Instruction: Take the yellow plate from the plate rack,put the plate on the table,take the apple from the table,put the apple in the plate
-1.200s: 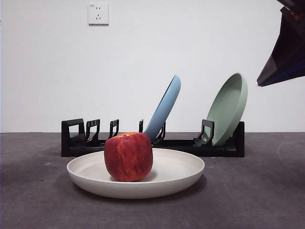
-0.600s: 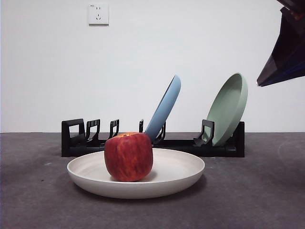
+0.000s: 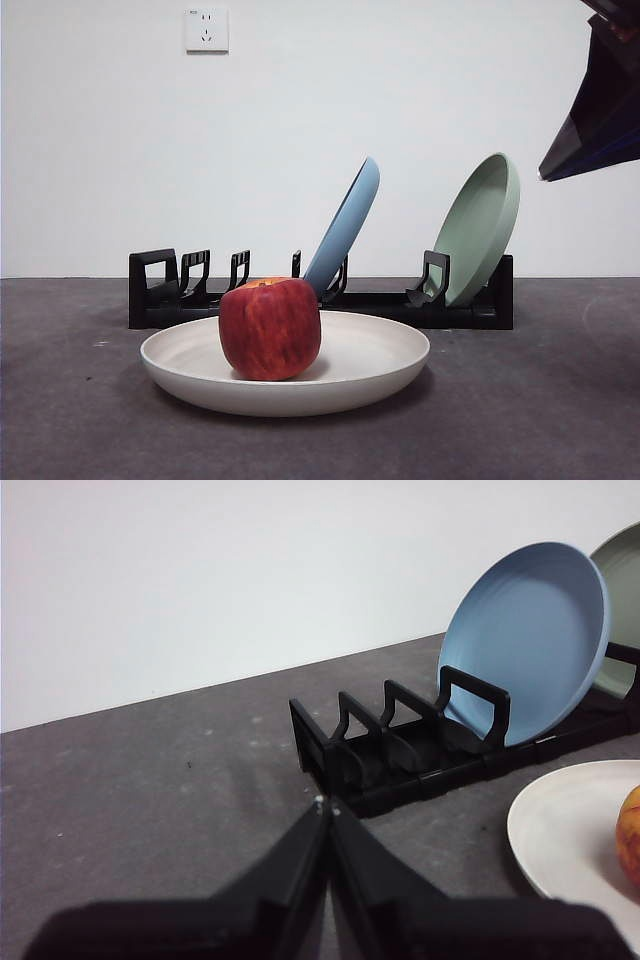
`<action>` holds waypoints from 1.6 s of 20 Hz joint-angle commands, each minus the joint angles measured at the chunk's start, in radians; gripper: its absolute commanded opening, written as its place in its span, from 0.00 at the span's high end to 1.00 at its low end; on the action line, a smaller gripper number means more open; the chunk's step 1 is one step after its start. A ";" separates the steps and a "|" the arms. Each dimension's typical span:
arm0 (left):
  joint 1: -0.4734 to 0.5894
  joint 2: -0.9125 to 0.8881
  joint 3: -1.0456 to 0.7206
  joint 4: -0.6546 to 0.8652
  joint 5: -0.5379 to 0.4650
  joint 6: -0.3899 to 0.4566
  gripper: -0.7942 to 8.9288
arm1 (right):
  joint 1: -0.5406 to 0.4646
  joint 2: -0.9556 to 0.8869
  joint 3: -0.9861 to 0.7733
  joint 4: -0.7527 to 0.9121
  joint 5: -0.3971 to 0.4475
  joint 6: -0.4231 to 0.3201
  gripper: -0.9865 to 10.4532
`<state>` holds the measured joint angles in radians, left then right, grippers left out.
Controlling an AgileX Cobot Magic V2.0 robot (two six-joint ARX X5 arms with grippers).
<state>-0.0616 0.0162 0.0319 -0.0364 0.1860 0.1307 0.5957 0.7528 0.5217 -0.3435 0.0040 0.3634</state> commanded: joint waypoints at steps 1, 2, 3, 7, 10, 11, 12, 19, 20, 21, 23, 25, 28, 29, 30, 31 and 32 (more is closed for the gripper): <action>0.011 -0.014 -0.028 -0.015 -0.002 0.005 0.92 | 0.001 -0.002 -0.006 0.006 0.003 0.010 0.91; 0.013 -0.014 -0.028 -0.035 -0.002 0.005 0.92 | 0.001 -0.002 -0.006 0.006 0.003 0.010 0.91; 0.015 -0.014 -0.028 -0.056 -0.006 0.005 0.92 | 0.001 -0.002 -0.006 0.006 0.003 0.010 0.91; 0.018 -0.014 -0.028 -0.145 -0.076 -0.013 0.92 | 0.001 -0.002 -0.006 0.006 0.003 0.010 0.91; 0.018 -0.014 -0.028 -0.141 -0.080 -0.018 0.92 | 0.001 -0.002 -0.006 0.006 0.003 0.010 0.91; 0.018 -0.014 -0.028 -0.140 -0.080 -0.018 0.92 | 0.001 -0.002 -0.006 0.006 0.003 0.010 0.91; 0.018 -0.014 -0.028 -0.140 -0.080 -0.018 0.92 | 0.001 -0.002 -0.006 0.006 0.003 0.010 0.91; 0.018 -0.014 -0.028 -0.140 -0.080 -0.018 0.92 | 0.001 -0.002 -0.006 0.006 0.003 0.010 0.91; 0.018 -0.014 -0.028 -0.140 -0.080 -0.018 0.92 | 0.001 -0.002 -0.006 0.006 0.003 0.010 0.91; 0.018 -0.014 -0.028 -0.140 -0.080 -0.018 0.92 | 0.001 -0.002 -0.006 0.006 0.003 0.010 0.91; 0.018 -0.014 -0.028 -0.140 -0.080 -0.018 0.92 | 0.000 -0.002 -0.006 0.006 0.029 -0.039 0.91; 0.018 -0.014 -0.028 -0.140 -0.080 -0.018 0.92 | 0.000 -0.004 -0.006 -0.002 0.078 -0.055 0.91; 0.018 -0.014 -0.028 -0.140 -0.080 -0.018 0.92 | -0.037 -0.127 -0.006 -0.080 0.078 -0.129 0.91; 0.018 -0.014 -0.028 -0.140 -0.080 -0.018 0.92 | -0.066 -0.180 -0.007 -0.088 0.076 -0.166 0.91; 0.018 -0.014 -0.028 -0.140 -0.080 -0.018 0.92 | -0.108 -0.237 -0.009 -0.087 0.076 -0.207 0.91; 0.018 -0.014 -0.028 -0.140 -0.080 -0.018 0.92 | -0.164 -0.300 -0.009 -0.087 0.074 -0.245 0.91; 0.018 -0.014 -0.028 -0.140 -0.080 -0.018 0.92 | -0.212 -0.349 -0.010 -0.087 0.074 -0.271 0.91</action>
<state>-0.0467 0.0048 0.0174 -0.1787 0.1070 0.1196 0.3958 0.4171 0.5213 -0.4347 0.0784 0.1474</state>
